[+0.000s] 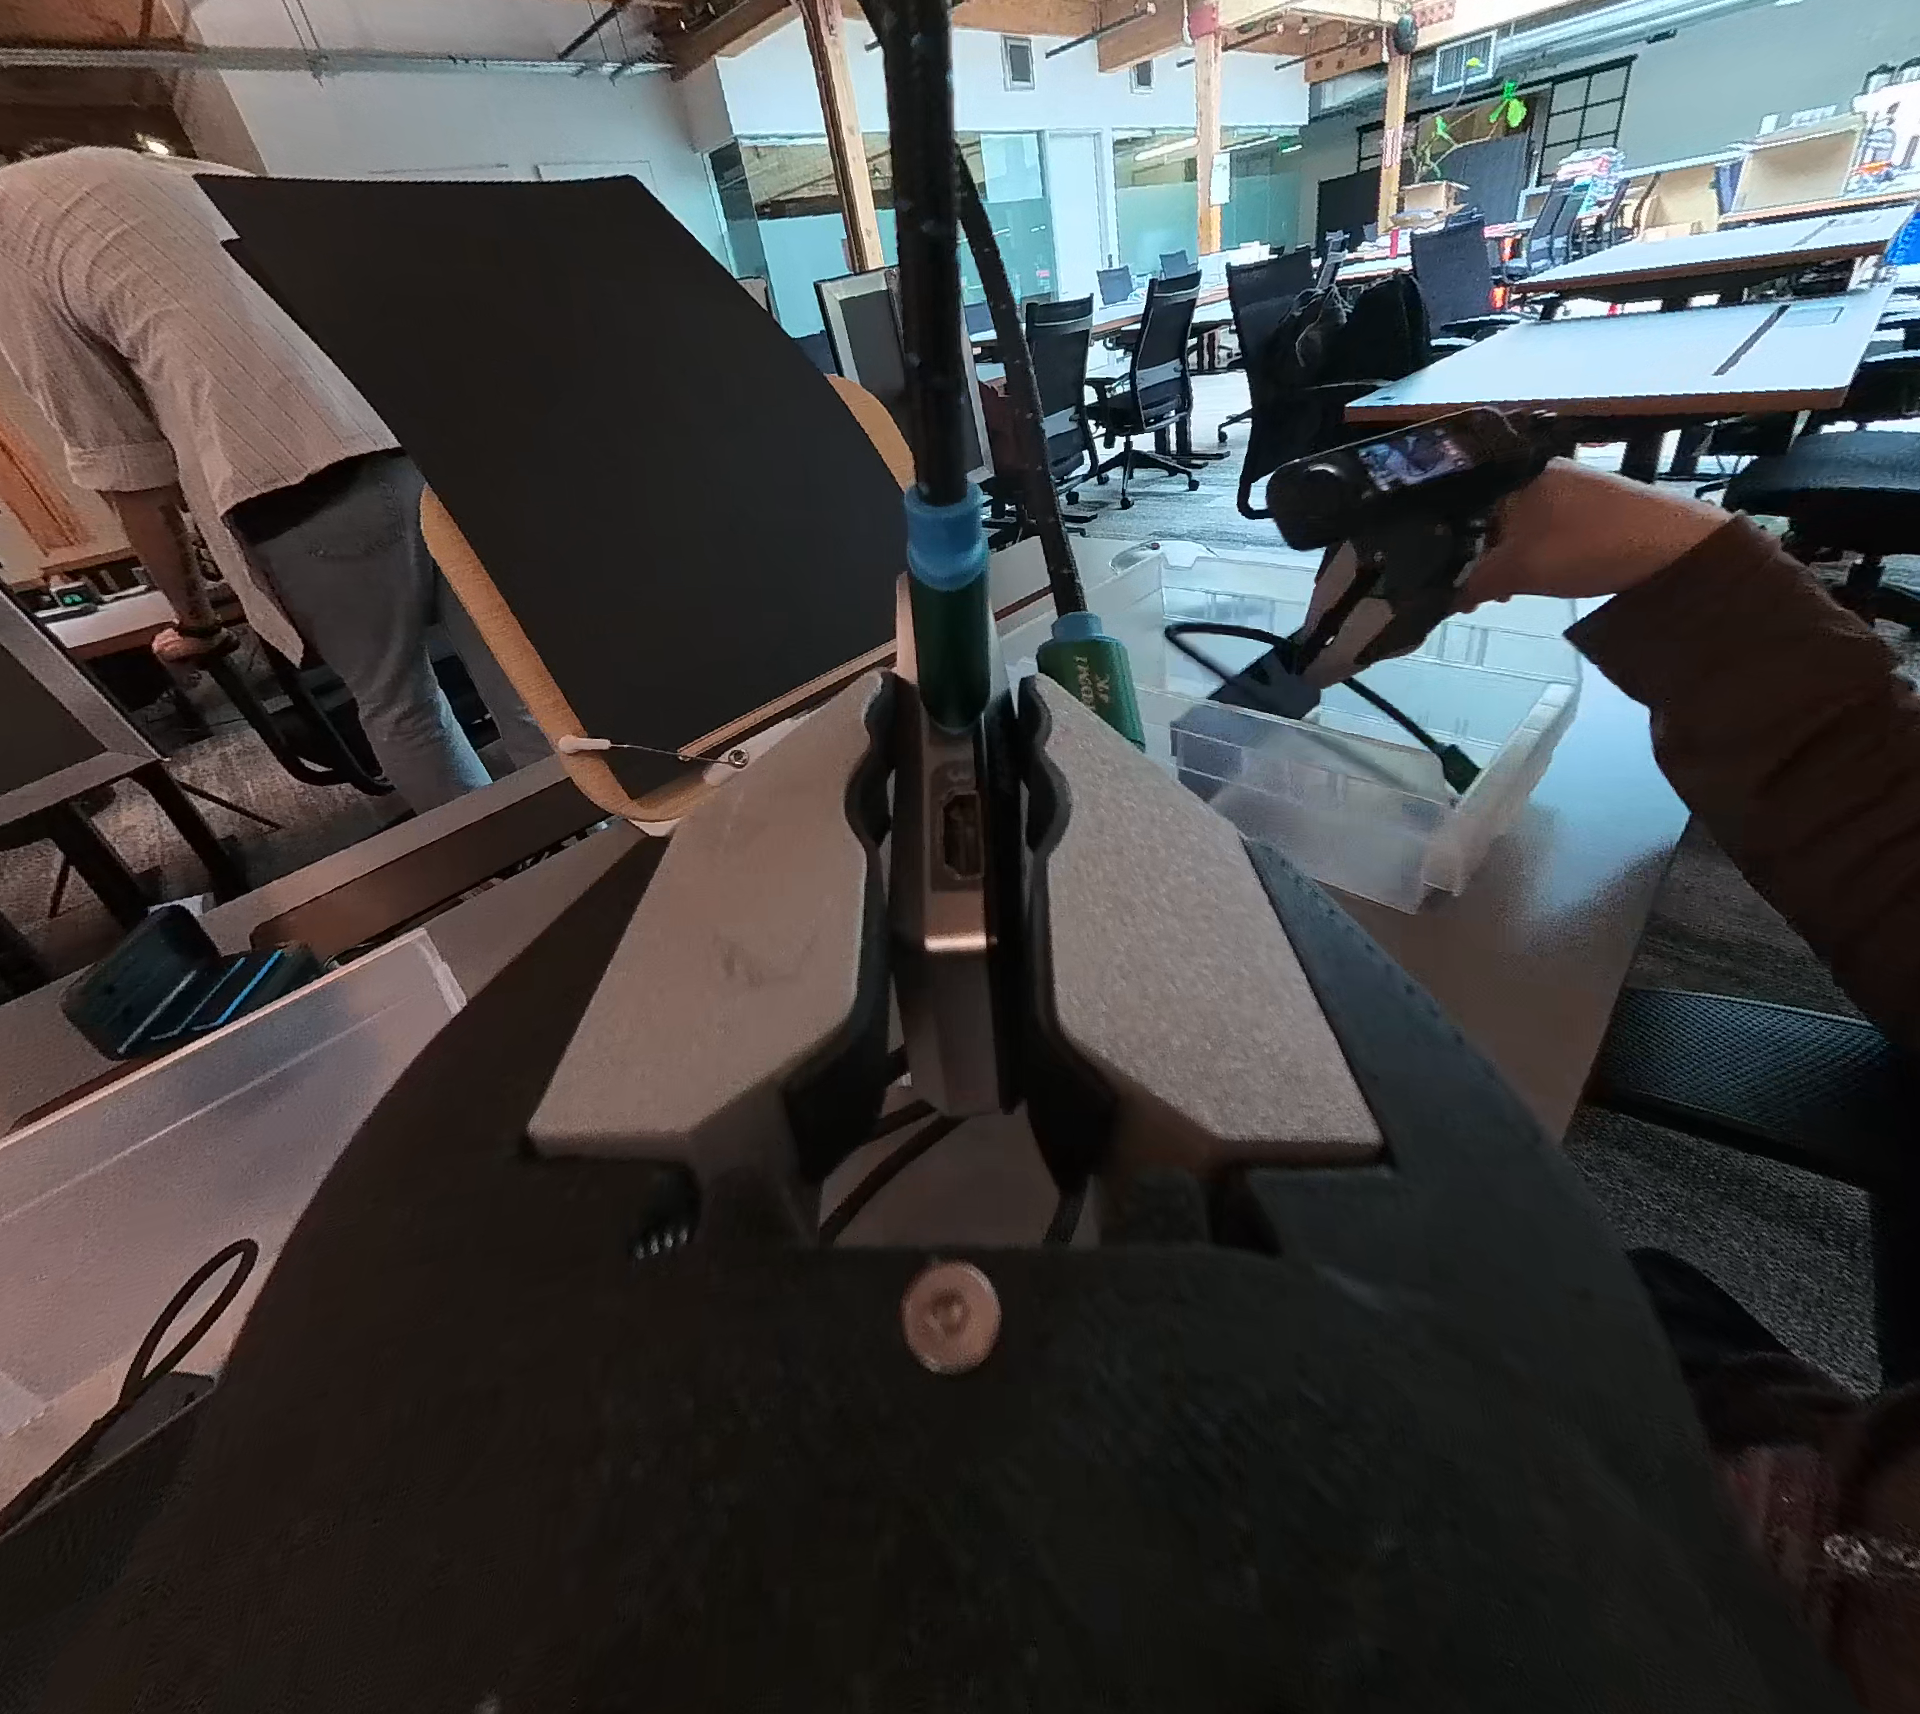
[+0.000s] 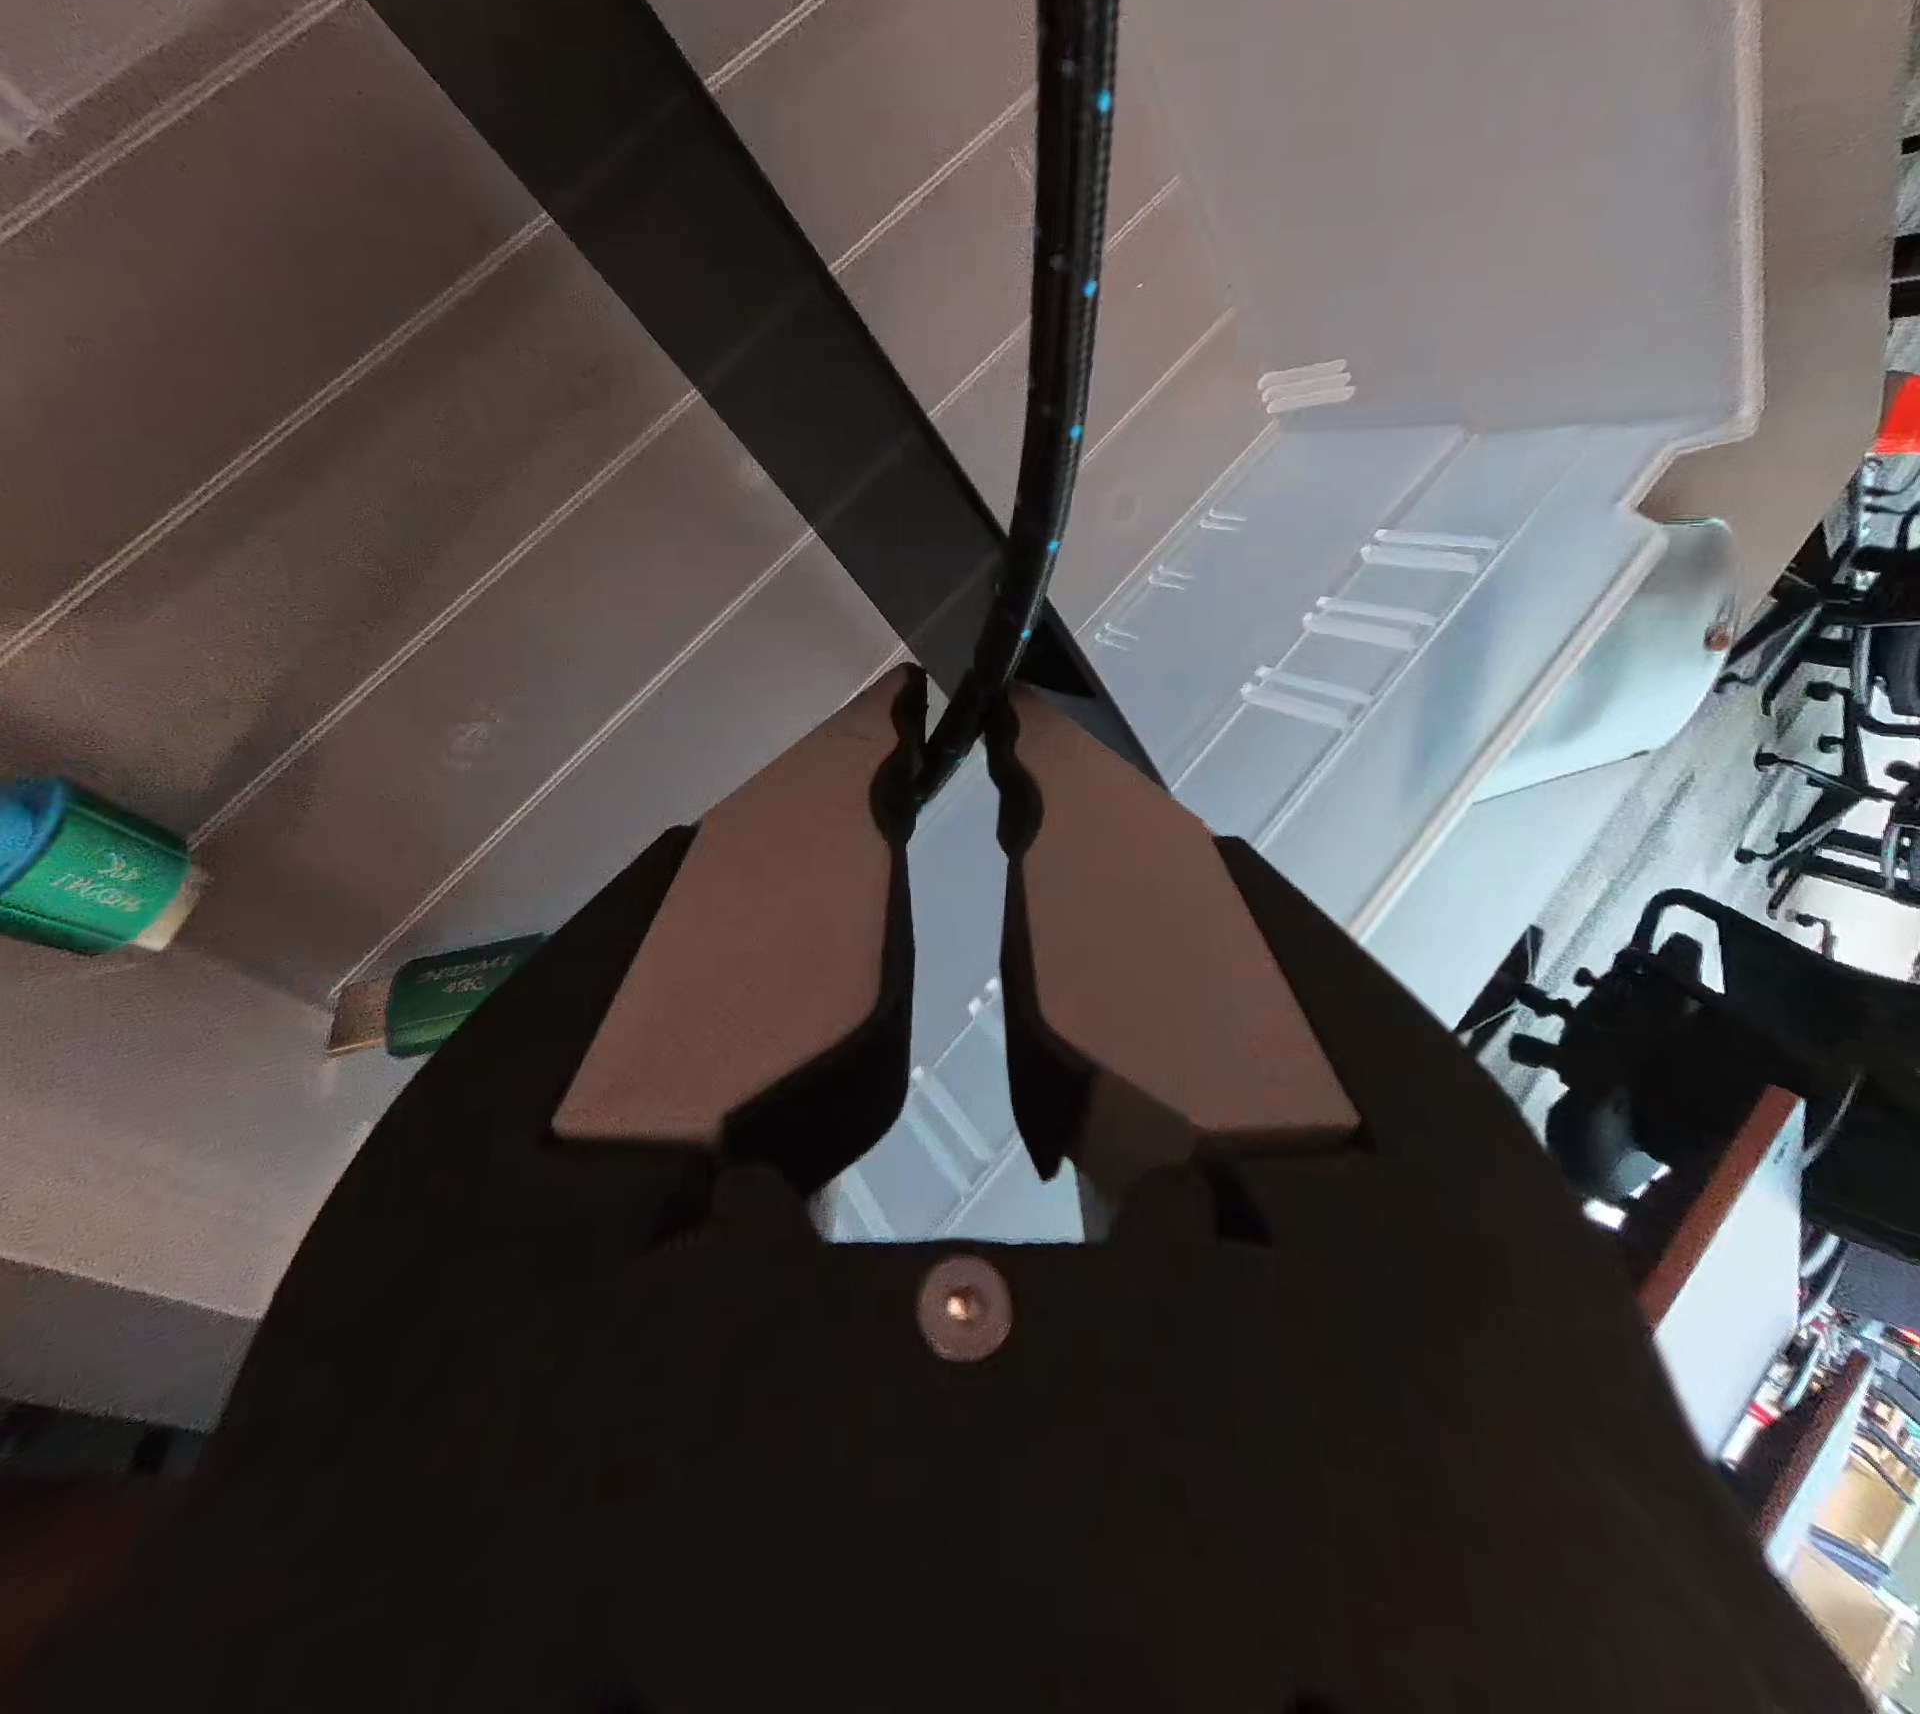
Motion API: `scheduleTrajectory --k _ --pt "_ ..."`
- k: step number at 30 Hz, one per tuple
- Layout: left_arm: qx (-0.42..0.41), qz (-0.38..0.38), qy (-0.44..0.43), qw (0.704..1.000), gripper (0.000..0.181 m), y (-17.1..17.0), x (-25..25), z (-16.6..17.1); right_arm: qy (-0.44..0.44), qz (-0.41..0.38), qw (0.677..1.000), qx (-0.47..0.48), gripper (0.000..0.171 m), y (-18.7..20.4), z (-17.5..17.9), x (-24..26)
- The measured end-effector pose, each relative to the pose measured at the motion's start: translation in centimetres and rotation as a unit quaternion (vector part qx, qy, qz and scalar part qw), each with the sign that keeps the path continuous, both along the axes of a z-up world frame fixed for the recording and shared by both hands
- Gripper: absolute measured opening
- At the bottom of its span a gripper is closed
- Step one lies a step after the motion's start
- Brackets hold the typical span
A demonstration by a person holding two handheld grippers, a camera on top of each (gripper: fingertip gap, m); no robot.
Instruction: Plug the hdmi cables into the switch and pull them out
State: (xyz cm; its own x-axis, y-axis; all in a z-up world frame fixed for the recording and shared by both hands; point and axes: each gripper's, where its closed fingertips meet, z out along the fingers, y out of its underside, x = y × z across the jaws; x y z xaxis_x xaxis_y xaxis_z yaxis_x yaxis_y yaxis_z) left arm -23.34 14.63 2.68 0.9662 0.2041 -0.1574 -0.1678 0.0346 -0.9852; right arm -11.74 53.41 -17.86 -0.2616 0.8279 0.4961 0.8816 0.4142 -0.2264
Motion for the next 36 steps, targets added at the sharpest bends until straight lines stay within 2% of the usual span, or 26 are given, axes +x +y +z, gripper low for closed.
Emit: scheduleTrajectory --k 4,7,11,15,17,18,20,22,24,28,32,34,36 --pt "0.001 0.000 -0.003 1.000 0.019 -0.2 -0.2 0.0 0.010 -0.015 1.000 0.001 0.009 0.2 0.4 0.2" --pt "0.002 -0.004 -0.003 1.000 0.020 -0.1 -0.3 -0.2 0.028 -0.036 0.999 -0.003 0.022 0.5 1.5 0.9" --pt "-0.007 -0.019 0.000 1.000 0.020 0.3 0.1 -0.6 0.083 -0.054 0.995 -0.013 0.029 0.2 4.2 1.3" --pt "-0.021 -0.039 0.004 0.999 0.020 1.1 0.7 -1.3 0.183 -0.007 0.981 -0.064 0.032 -3.8 8.3 -0.7" --pt "-0.028 -0.048 0.002 0.998 0.020 1.5 1.1 -1.6 0.253 0.067 0.955 -0.136 0.027 -8.8 11.2 -2.7" --pt "-0.032 -0.055 0.000 0.998 0.020 1.7 1.4 -1.8 0.285 0.122 0.932 -0.188 0.028 -12.2 12.7 -3.6" --pt "-0.039 -0.075 -0.007 0.996 0.020 2.1 2.1 -2.1 0.331 0.237 0.866 -0.290 0.028 -19.3 15.8 -4.1" --pt "-0.045 -0.099 -0.014 0.994 0.020 2.5 3.0 -2.5 0.354 0.302 0.814 -0.347 0.028 -23.9 17.5 -4.1" --pt "-0.046 -0.128 -0.018 0.991 0.020 2.7 4.1 -2.6 0.349 0.324 0.798 -0.369 0.029 -26.3 17.3 -4.8" --pt "-0.023 -0.201 -0.035 0.979 0.020 2.7 6.3 -1.9 0.292 0.351 0.795 -0.399 0.041 -29.7 14.3 -6.3" --pt "-0.043 -0.240 -0.036 0.969 0.020 3.0 7.8 -2.6 0.321 0.428 0.725 -0.434 0.040 -34.0 15.6 -5.5" --pt "-0.056 -0.239 -0.034 0.969 0.020 3.4 8.1 -3.1 0.315 0.464 0.709 -0.428 0.035 -35.7 15.4 -4.6" --pt "-0.066 -0.232 -0.032 0.970 0.020 3.8 8.1 -3.5 0.315 0.483 0.708 -0.407 0.045 -36.5 14.9 -4.3"
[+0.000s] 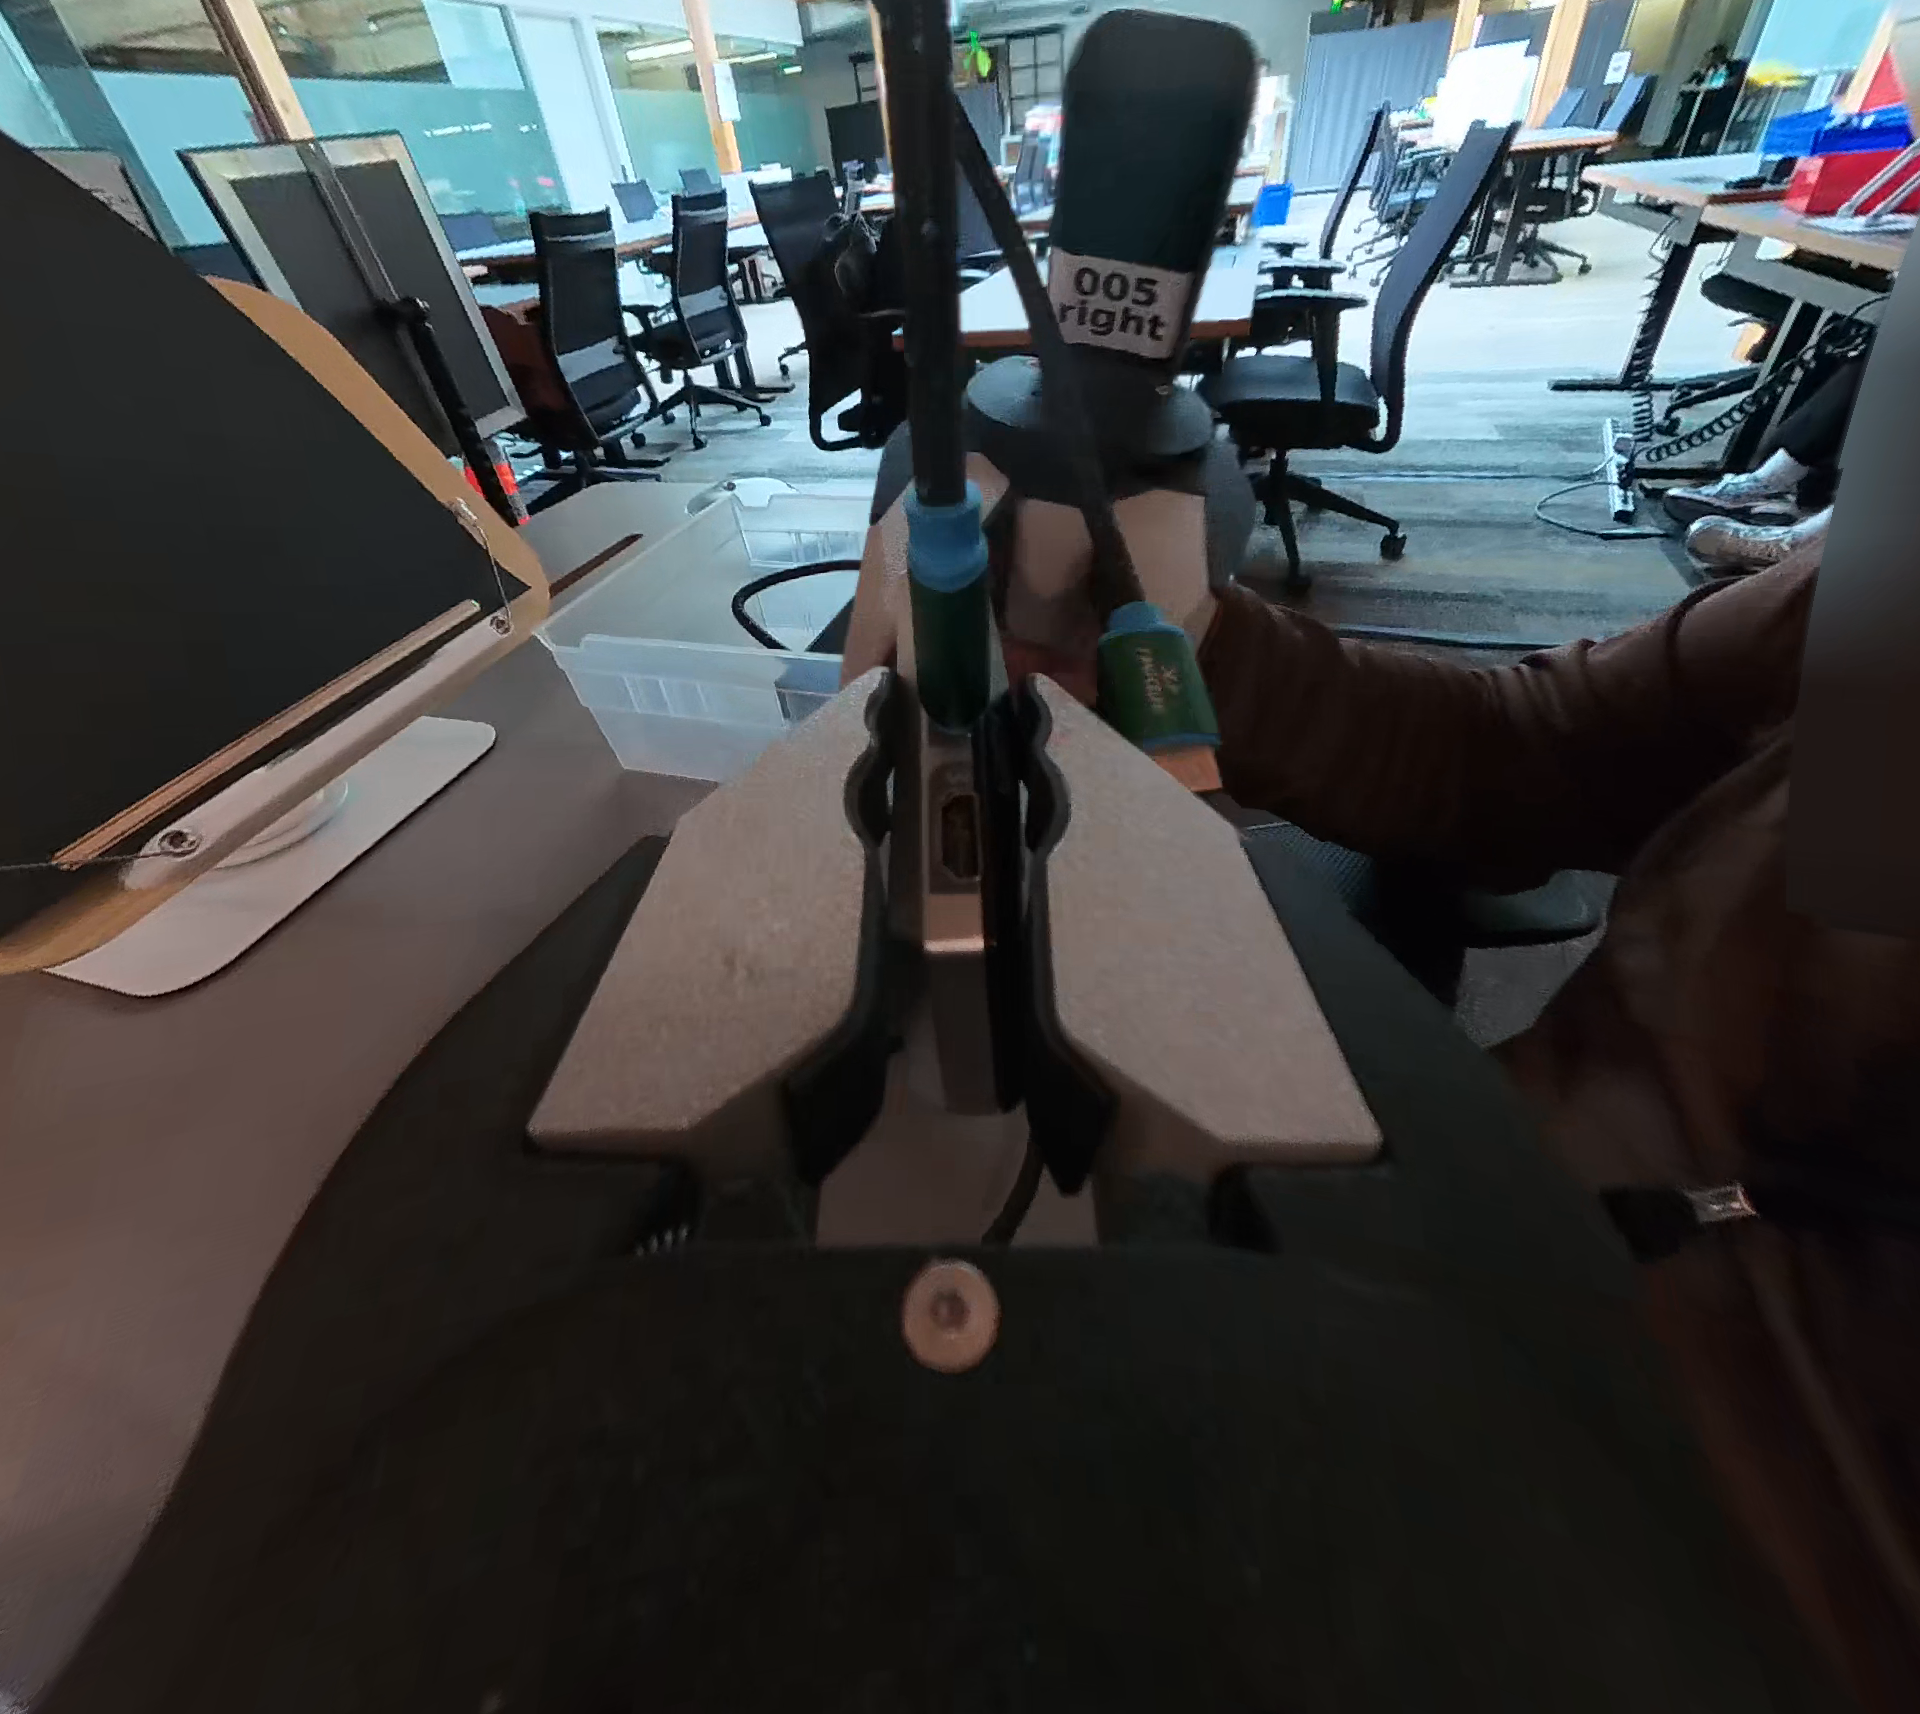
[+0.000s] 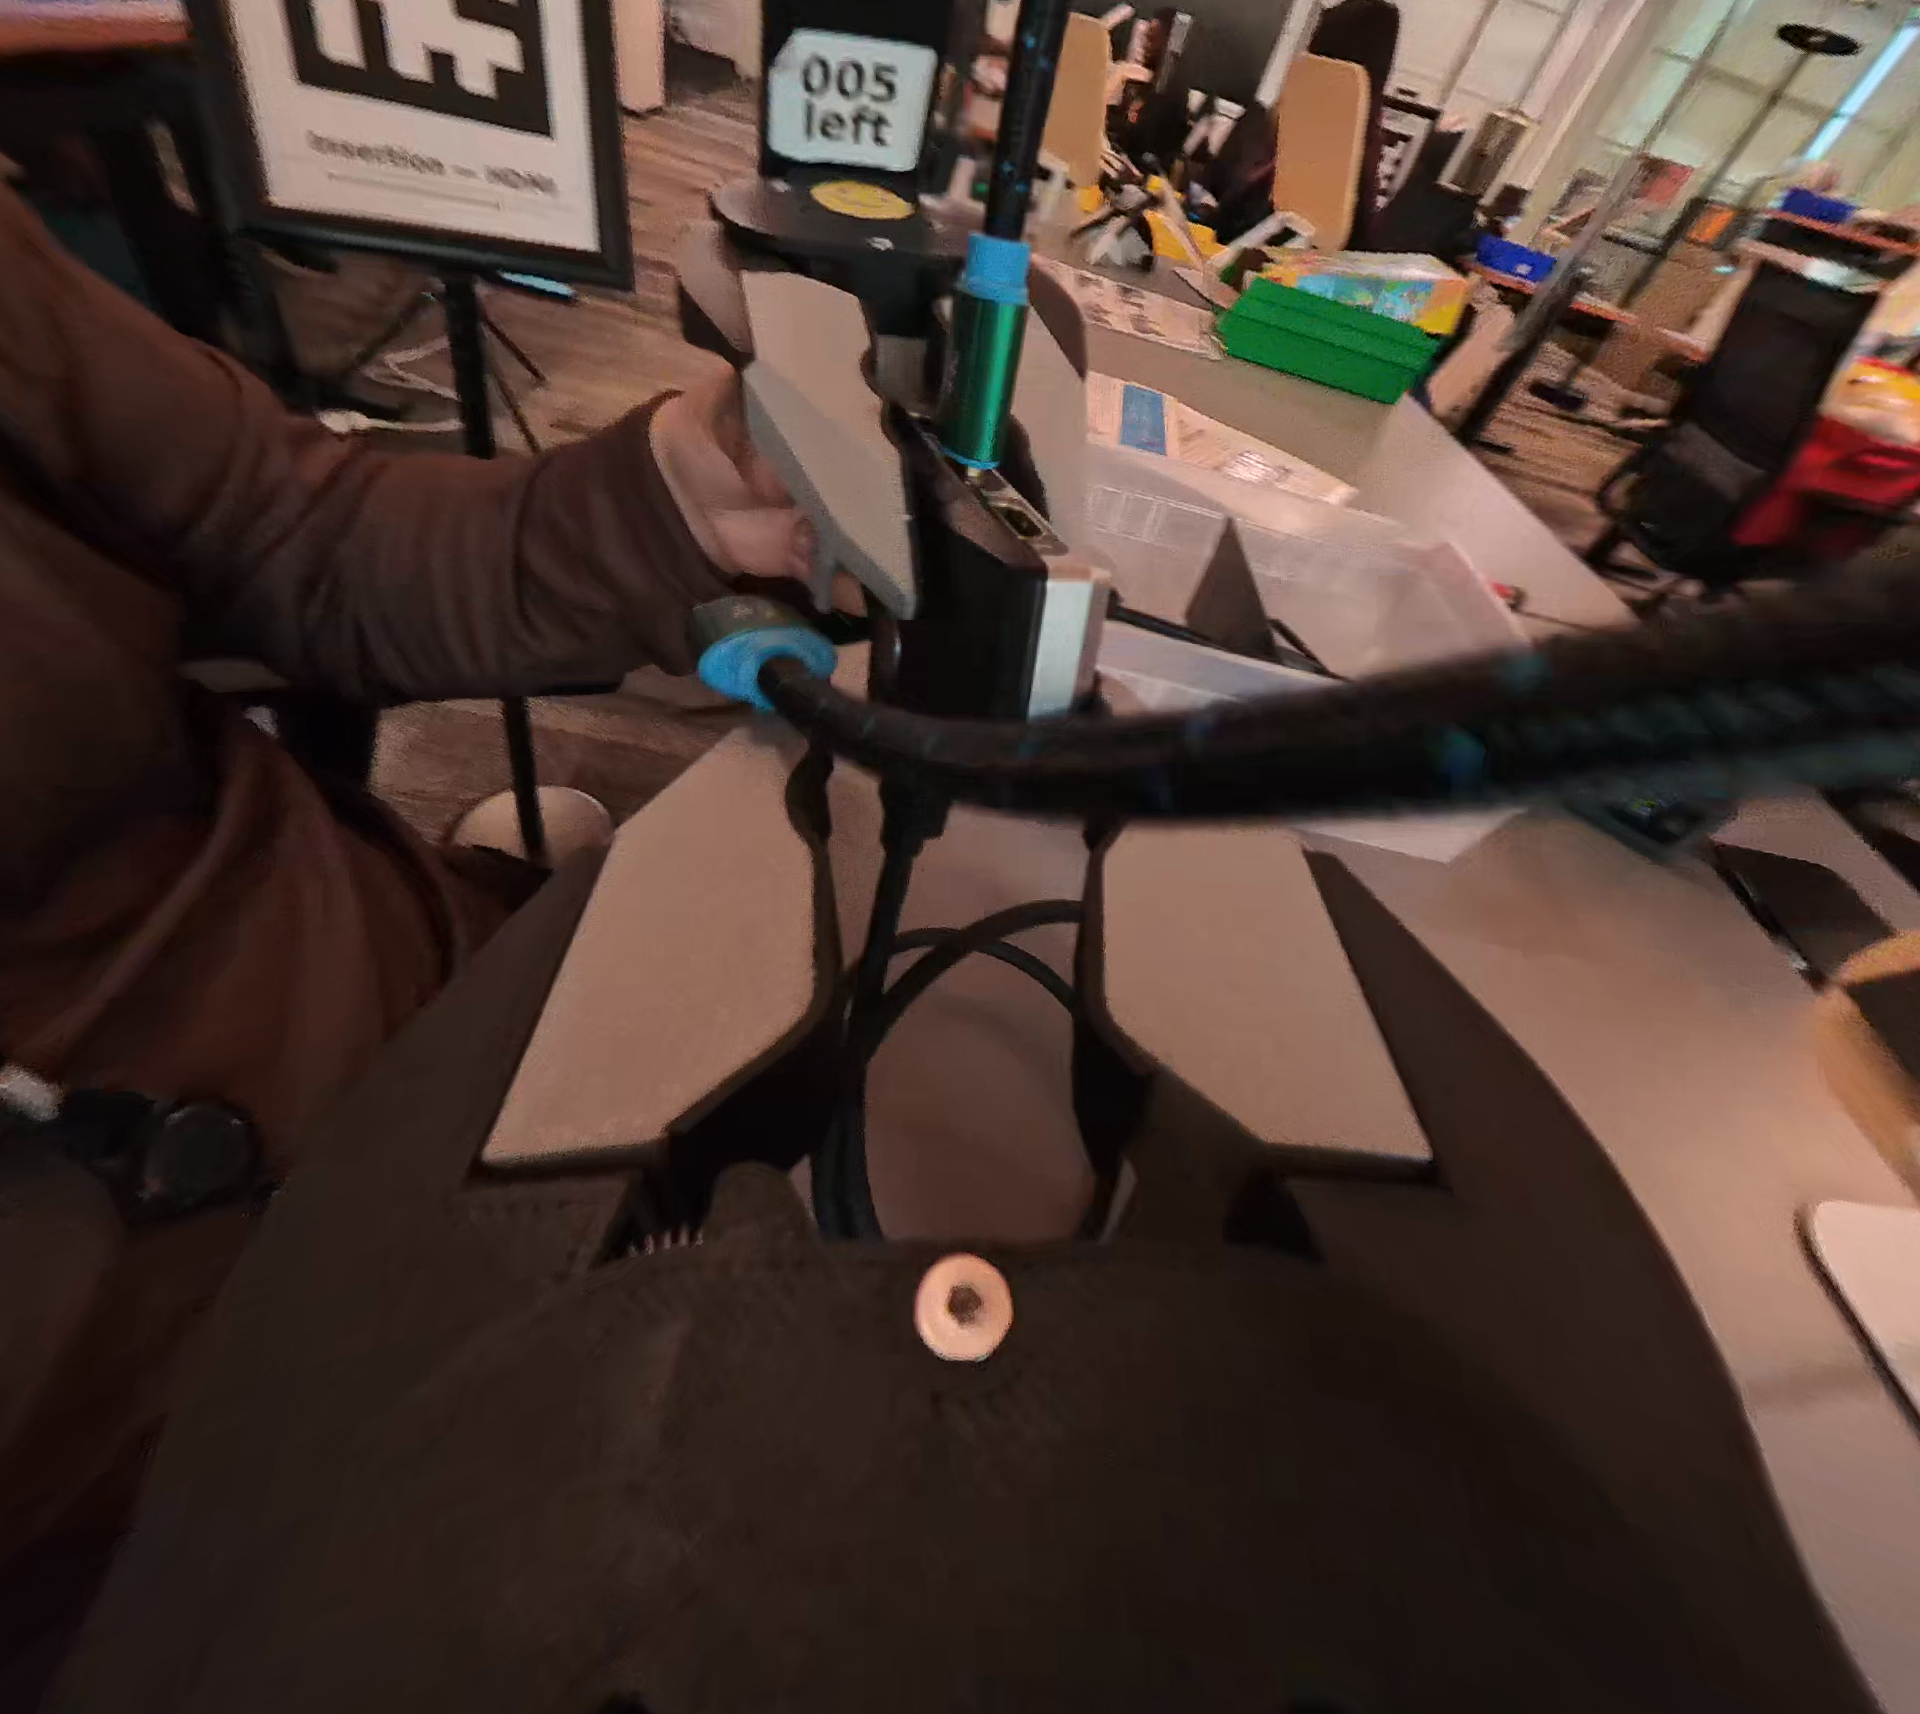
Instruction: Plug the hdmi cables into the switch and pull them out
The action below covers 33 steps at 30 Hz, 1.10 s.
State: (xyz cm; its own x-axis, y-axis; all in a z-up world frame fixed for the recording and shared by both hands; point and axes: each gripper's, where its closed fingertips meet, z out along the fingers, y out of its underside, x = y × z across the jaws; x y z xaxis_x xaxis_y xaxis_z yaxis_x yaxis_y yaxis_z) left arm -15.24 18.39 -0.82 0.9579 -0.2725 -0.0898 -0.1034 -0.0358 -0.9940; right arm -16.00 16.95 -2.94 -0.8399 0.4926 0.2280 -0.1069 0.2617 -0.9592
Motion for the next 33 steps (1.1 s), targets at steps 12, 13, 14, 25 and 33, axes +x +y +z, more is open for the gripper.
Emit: scheduleTrajectory --k 12,13,14,25,33 --pt "-0.010 0.007 -0.097 0.995 0.033 -0.9 -2.5 0.1 -0.011 -0.033 0.999 -0.016 0.018 1.3 1.0 -0.7" --pt "-0.006 0.008 -0.094 0.996 0.033 -1.0 -2.5 0.1 -0.013 -0.028 0.999 -0.025 0.018 1.2 1.1 -0.7" --pt "-0.002 0.009 -0.087 0.996 0.033 -1.0 -2.5 0.1 -0.016 -0.020 0.999 -0.038 0.018 1.2 1.2 -0.6" --pt "-0.014 -0.008 -0.052 0.998 0.018 -0.8 -1.0 -0.1 -0.104 0.063 0.985 -0.126 0.022 2.1 1.3 -0.3" --pt "-0.040 -0.035 -0.075 0.996 0.018 -0.3 -0.2 -1.1 -0.031 -0.008 0.993 -0.109 0.023 2.4 2.9 0.2"
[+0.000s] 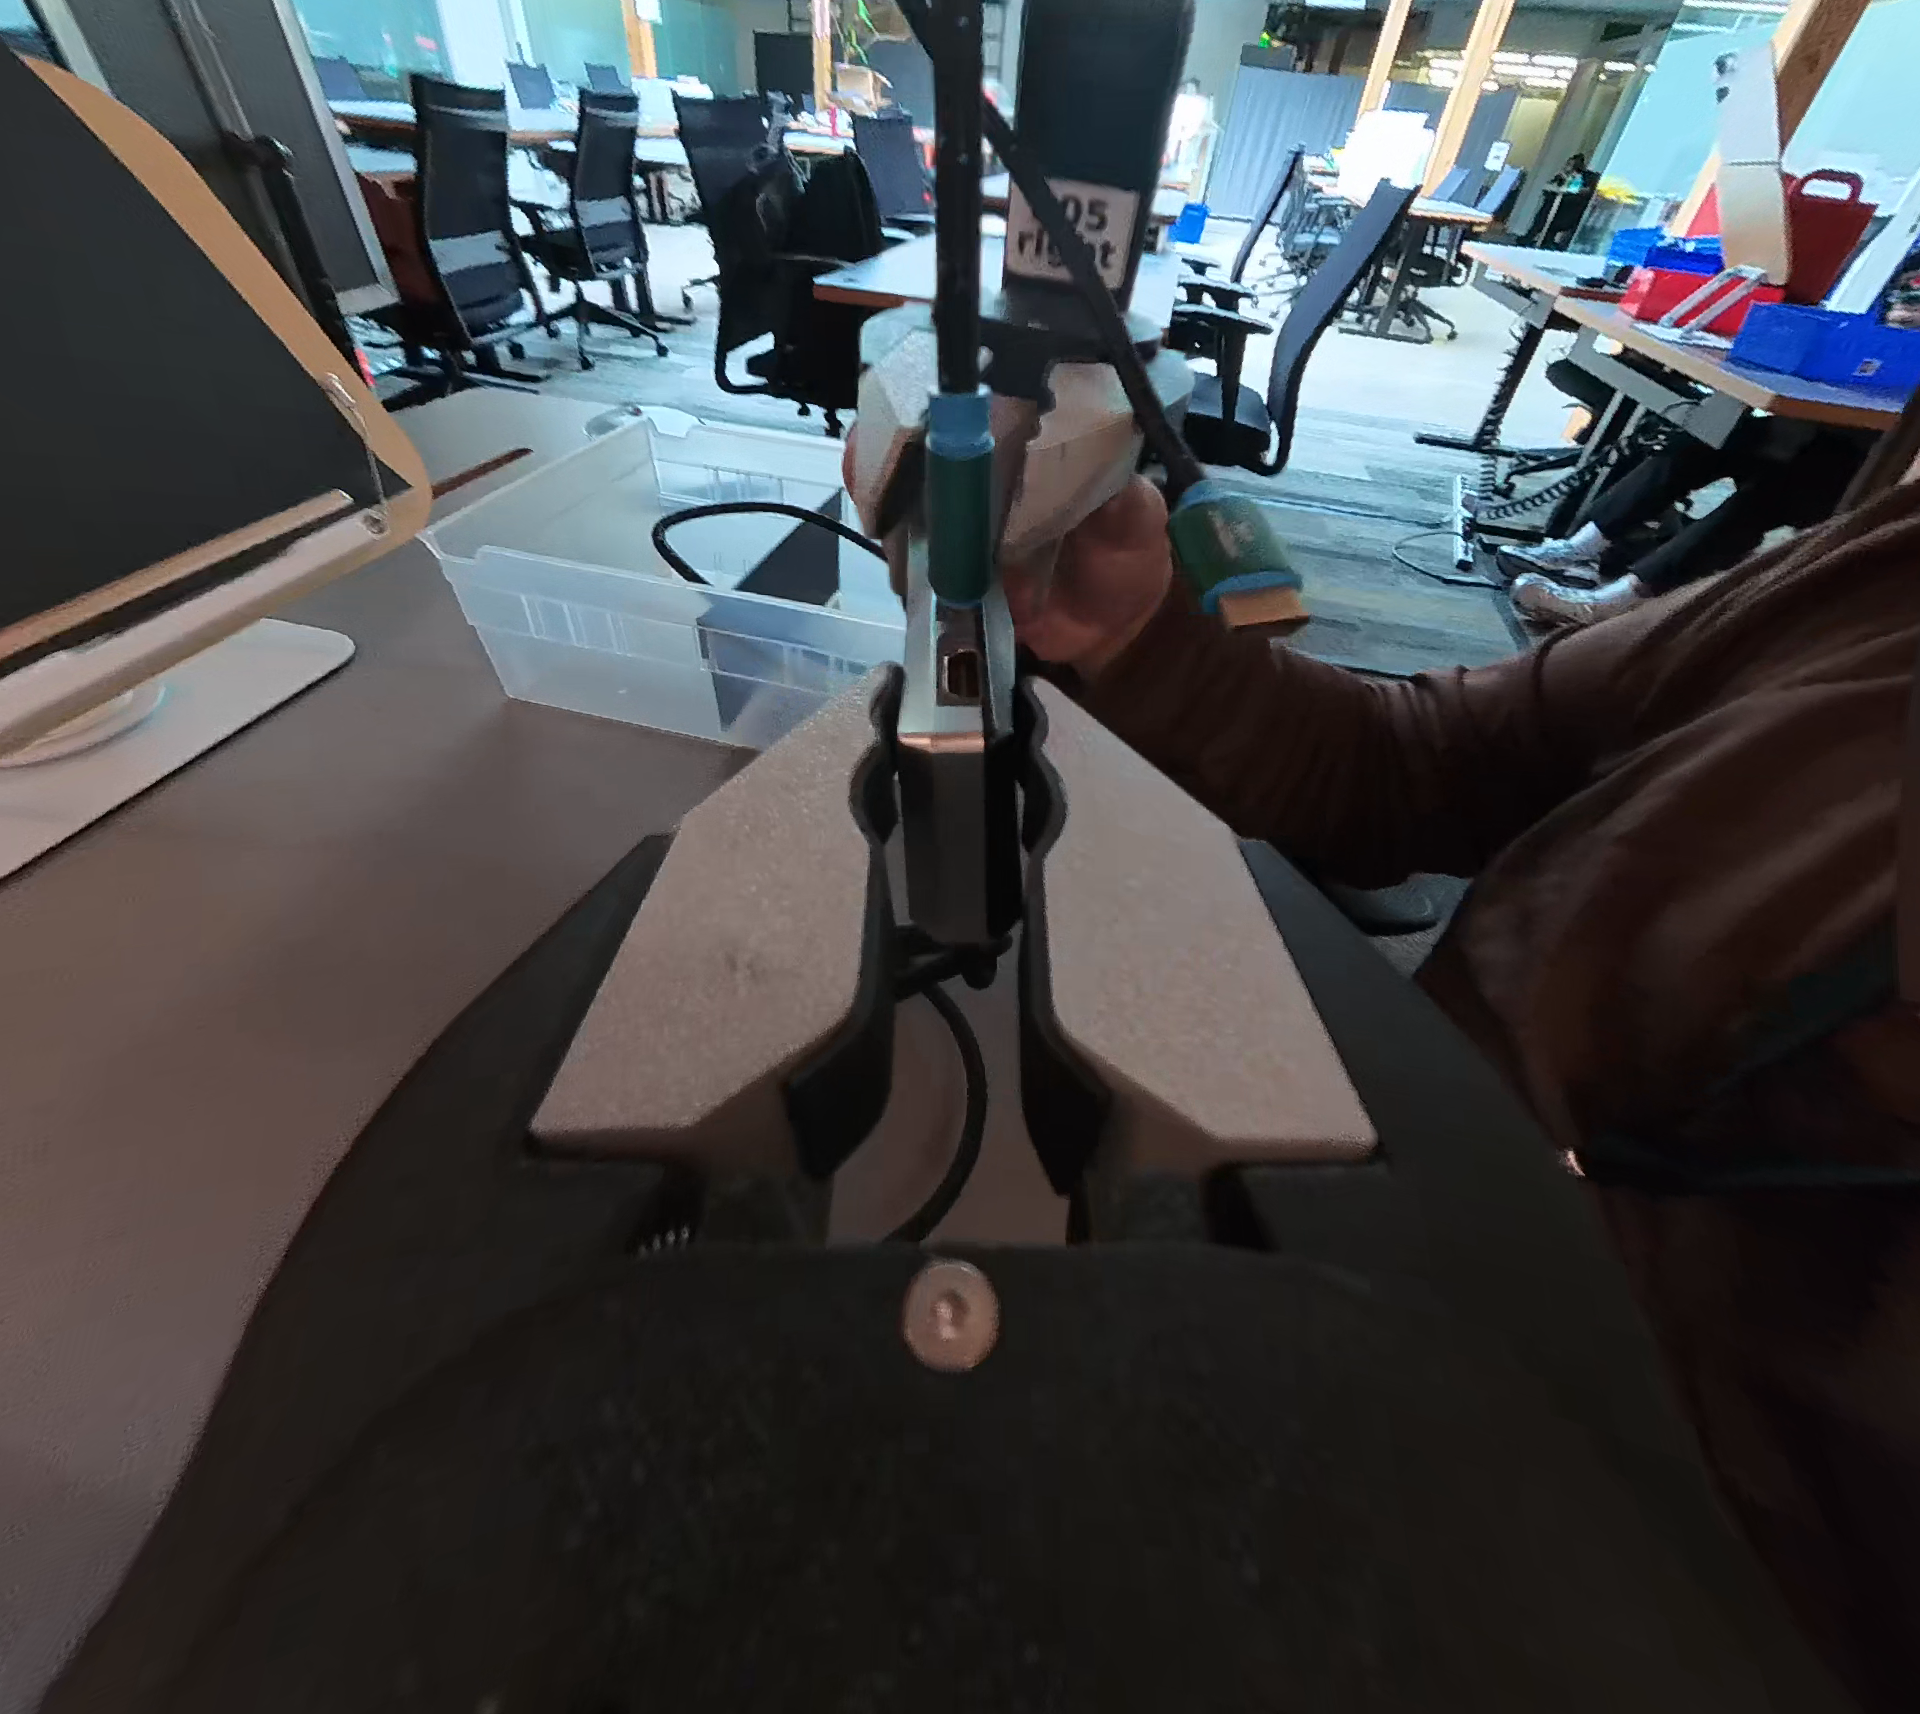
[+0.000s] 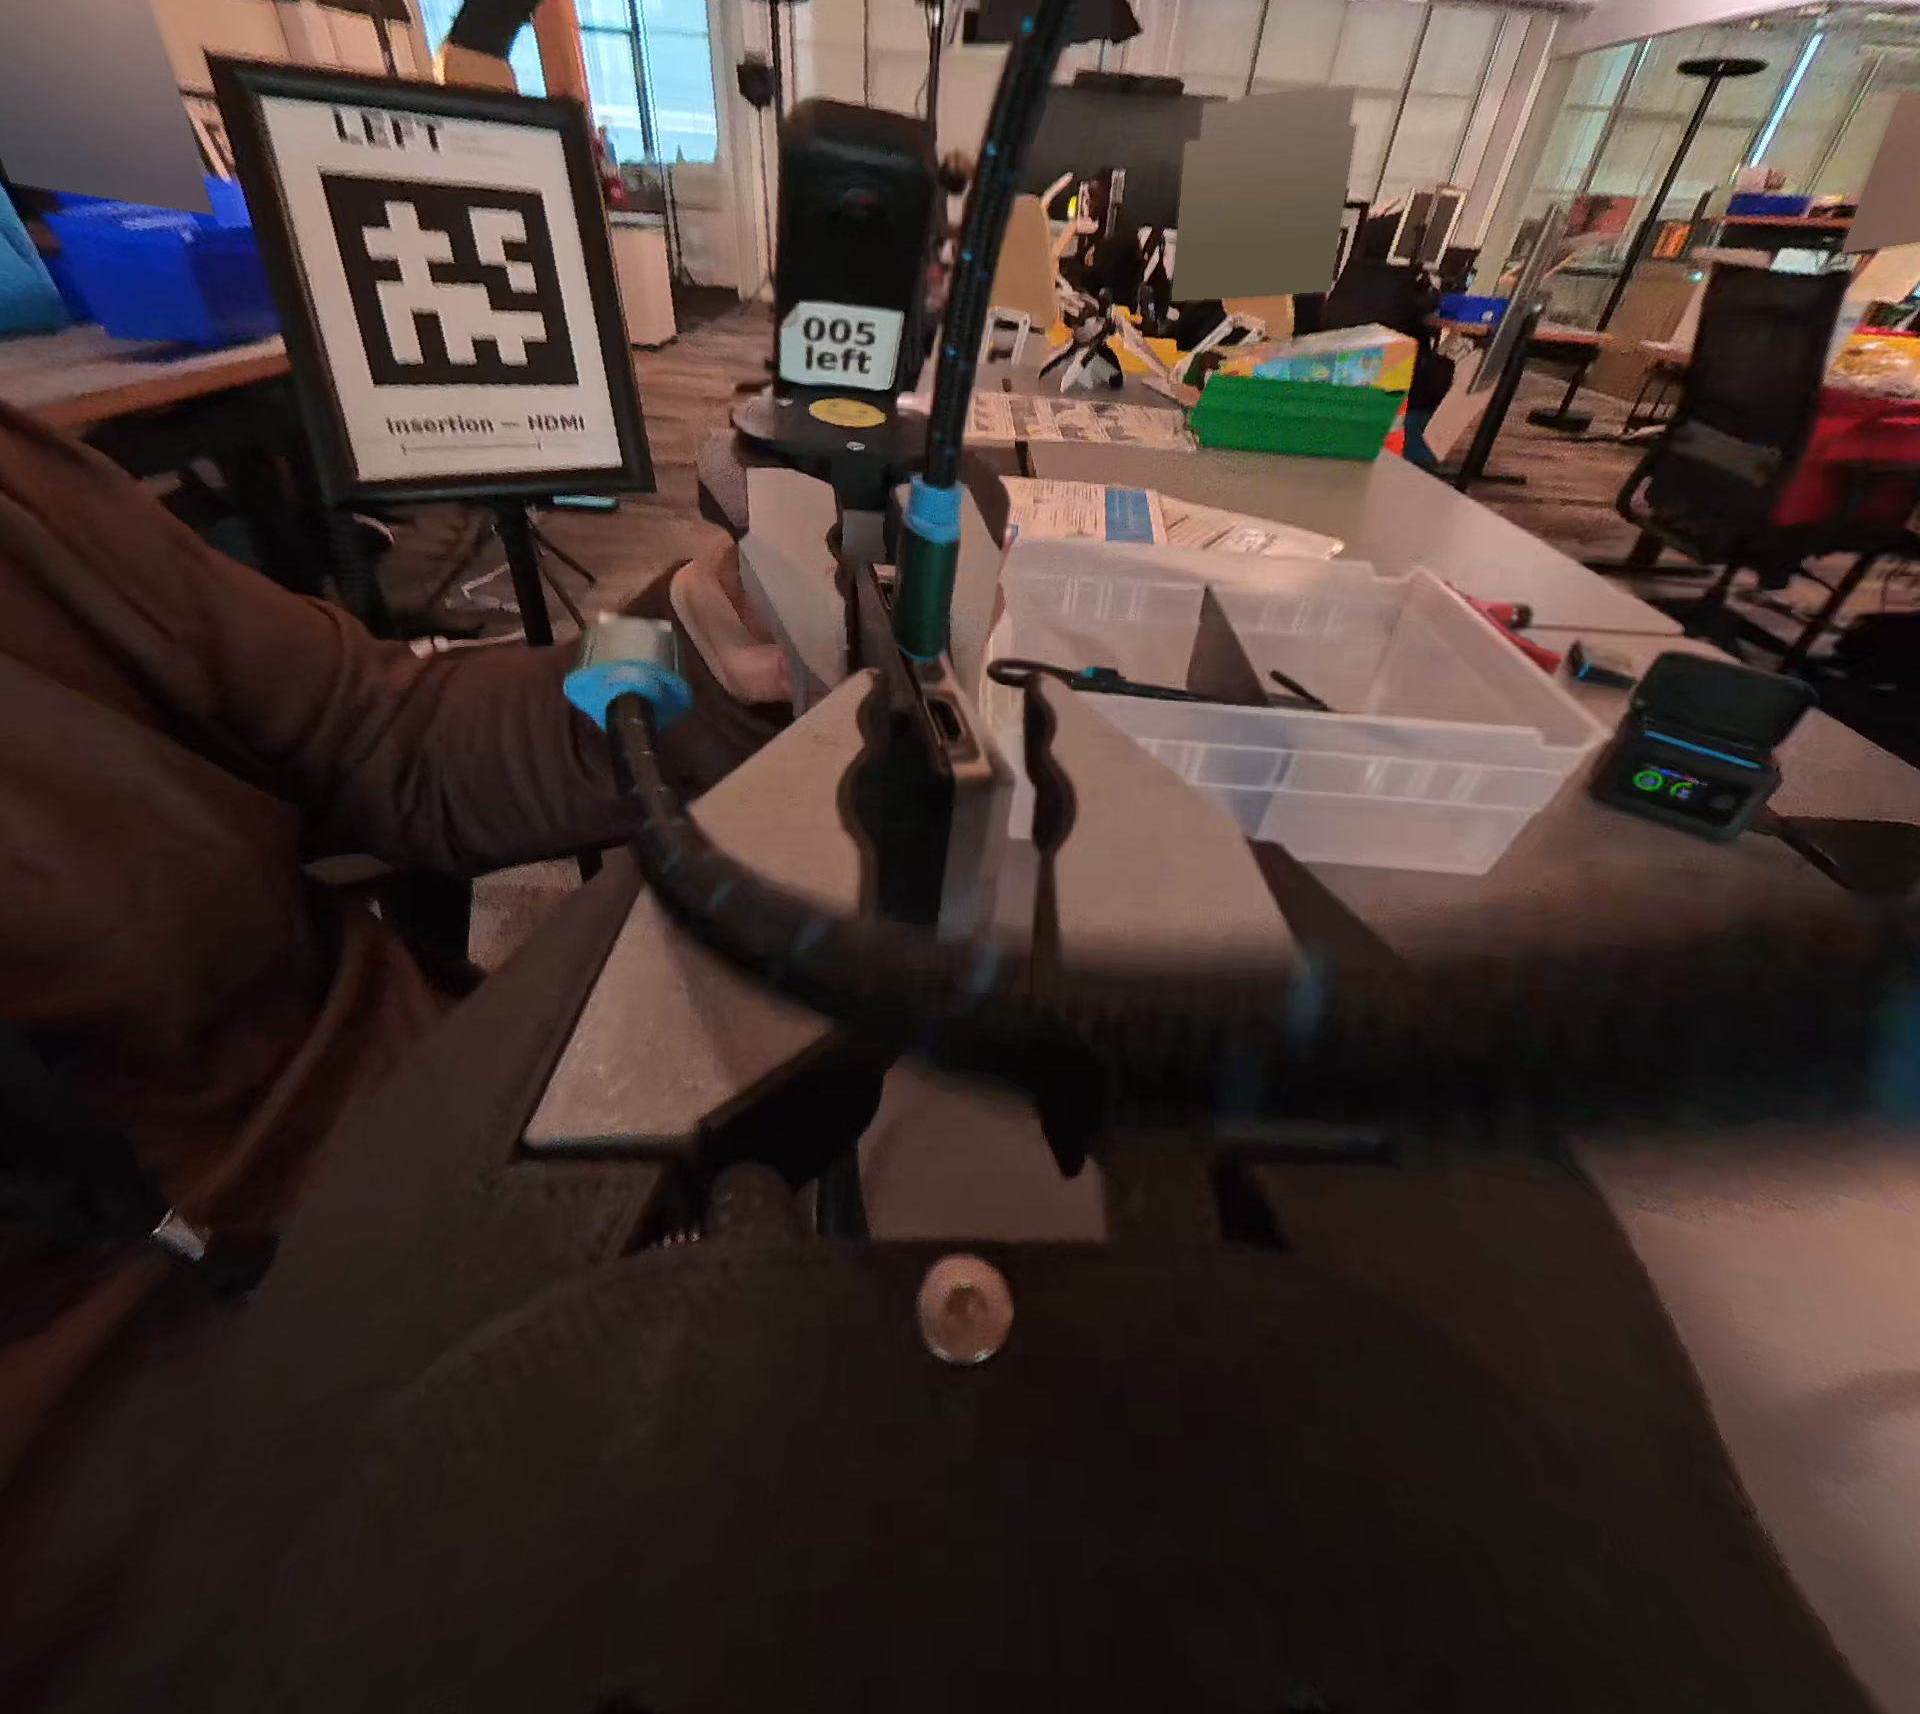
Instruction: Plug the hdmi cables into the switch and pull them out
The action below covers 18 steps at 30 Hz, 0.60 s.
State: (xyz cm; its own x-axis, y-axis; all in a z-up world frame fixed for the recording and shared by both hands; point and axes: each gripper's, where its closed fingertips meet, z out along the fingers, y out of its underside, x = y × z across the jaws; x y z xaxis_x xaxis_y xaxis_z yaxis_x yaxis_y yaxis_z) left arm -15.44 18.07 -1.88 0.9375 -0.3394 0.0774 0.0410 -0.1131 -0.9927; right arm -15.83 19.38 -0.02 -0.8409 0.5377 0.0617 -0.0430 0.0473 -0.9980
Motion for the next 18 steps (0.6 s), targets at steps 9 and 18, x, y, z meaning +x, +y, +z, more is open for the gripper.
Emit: scheduleTrajectory --k 9,18 --pt "-0.016 -0.009 -0.005 1.000 0.018 0.50 0.35 -0.89 0.007 0.001 0.999 0.038 0.006 -1.03 -0.81 0.11" --pt "-0.023 -0.002 -0.016 1.000 0.018 0.75 0.04 -1.23 -0.011 0.015 1.000 0.015 0.007 -0.87 -1.13 -0.34"
